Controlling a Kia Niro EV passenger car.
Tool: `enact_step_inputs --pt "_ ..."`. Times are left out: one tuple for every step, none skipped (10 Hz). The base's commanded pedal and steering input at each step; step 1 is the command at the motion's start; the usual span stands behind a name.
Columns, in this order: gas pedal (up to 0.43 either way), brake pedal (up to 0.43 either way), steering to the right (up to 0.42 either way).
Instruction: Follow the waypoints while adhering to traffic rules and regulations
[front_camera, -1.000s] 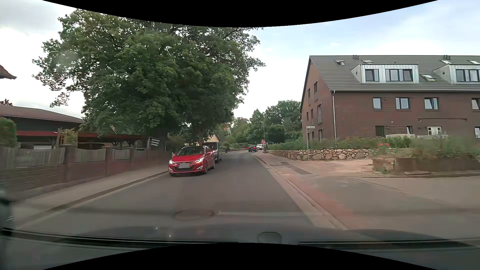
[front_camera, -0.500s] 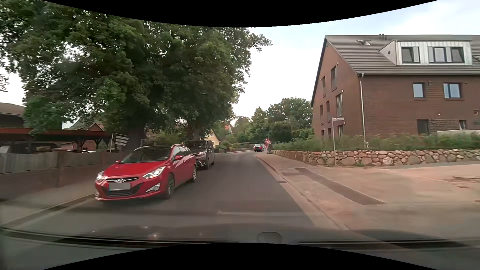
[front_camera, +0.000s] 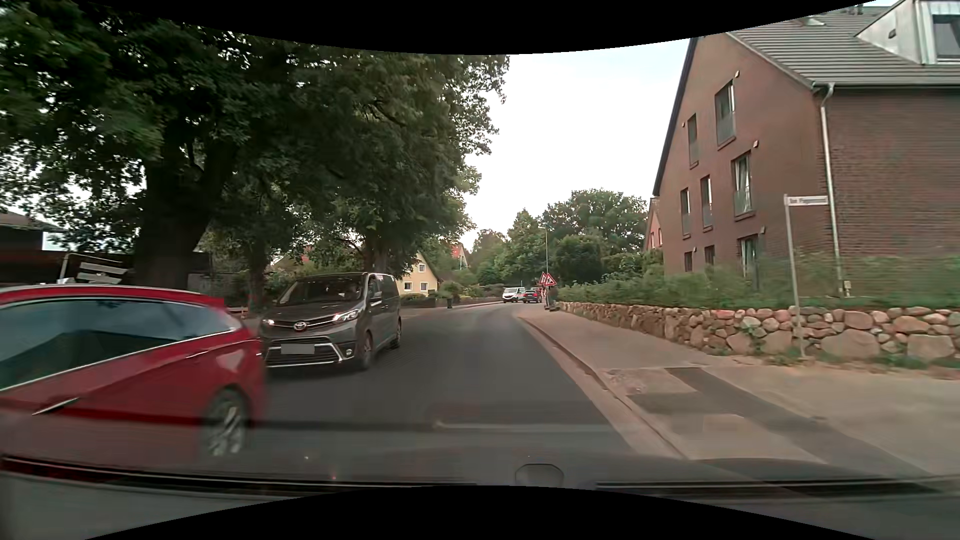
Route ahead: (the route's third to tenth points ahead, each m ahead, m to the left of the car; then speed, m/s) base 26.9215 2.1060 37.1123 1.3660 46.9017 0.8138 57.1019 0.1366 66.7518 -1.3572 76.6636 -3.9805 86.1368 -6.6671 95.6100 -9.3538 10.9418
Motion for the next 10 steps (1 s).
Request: enact_step_inputs --pt "0.098 0.0 -0.013" --pt "0.098 0.0 -0.013" --pt "0.098 0.0 -0.012" --pt "0.098 0.0 -0.012" --pt "0.098 0.0 -0.012" --pt "0.098 0.0 -0.011" --pt "0.098 0.0 -0.011" --pt "0.098 0.0 -0.009" --pt "0.11 0.0 -0.006" --pt "0.11 0.0 -0.005"
